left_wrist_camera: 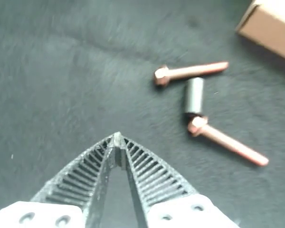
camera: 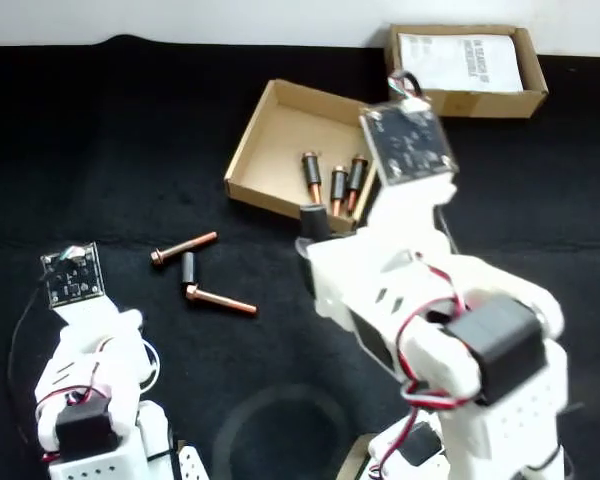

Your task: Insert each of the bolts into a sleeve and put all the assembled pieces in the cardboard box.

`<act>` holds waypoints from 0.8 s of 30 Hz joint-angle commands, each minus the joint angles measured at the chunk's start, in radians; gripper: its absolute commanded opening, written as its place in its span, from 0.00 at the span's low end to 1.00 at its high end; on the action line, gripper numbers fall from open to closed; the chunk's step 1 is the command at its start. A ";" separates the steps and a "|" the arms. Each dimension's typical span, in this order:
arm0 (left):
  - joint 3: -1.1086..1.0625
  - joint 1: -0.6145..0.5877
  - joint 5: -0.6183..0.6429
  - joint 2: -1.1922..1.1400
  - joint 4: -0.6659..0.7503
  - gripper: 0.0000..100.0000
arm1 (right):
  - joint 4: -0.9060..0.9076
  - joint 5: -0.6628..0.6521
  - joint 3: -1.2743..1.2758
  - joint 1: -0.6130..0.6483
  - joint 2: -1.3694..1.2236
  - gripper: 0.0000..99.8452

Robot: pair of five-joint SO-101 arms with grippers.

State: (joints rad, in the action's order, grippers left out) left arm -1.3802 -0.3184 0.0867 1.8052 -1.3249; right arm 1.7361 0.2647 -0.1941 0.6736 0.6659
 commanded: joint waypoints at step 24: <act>1.084 0.417 0.433 -1.198 -0.387 0.01 | -0.173 0.046 0.820 -0.188 0.582 0.01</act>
State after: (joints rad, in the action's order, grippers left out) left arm -0.3383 0.0468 0.4780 0.6467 -1.6978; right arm 1.5950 0.3000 0.5685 0.5201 1.1922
